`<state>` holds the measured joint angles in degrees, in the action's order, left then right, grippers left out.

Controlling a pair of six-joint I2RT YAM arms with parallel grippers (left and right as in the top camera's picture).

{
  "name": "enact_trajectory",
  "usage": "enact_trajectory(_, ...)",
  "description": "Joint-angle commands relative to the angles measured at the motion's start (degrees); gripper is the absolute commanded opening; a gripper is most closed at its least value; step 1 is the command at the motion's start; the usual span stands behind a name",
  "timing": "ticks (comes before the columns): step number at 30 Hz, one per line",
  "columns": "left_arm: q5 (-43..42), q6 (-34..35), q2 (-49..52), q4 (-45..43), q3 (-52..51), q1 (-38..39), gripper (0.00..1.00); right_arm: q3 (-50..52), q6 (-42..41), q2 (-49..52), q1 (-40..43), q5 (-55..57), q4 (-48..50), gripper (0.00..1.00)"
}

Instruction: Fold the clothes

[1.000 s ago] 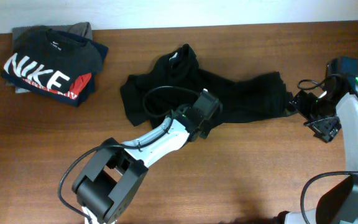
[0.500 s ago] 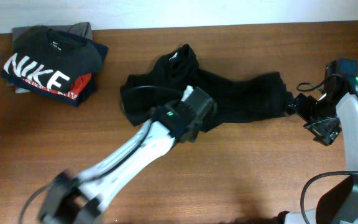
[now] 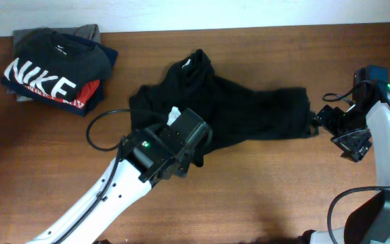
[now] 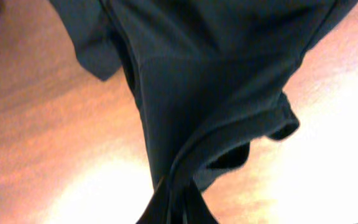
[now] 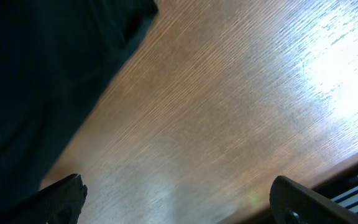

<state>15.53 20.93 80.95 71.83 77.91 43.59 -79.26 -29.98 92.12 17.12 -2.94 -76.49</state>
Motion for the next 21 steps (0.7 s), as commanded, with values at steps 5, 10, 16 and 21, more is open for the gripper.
enact_trajectory(5,2.4,3.4,-1.2,4.1,0.7,0.1,0.01,0.6,-0.3,0.1,-3.1,-2.5,-0.3,0.99)
enact_trajectory(10,16.4,13.9,-1.2,7.2,0.7,-1.0,0.01,2.8,-0.6,0.1,-7.8,-3.1,1.6,0.99)
enact_trajectory(16,14.8,14.2,-1.2,7.3,0.7,-5.3,0.01,8.7,-0.6,0.1,-14.1,-8.4,7.9,0.99)
enact_trajectory(21,14.7,14.3,-1.2,7.0,0.7,-6.8,0.00,14.1,-7.9,0.1,-19.7,-14.9,14.7,0.99)
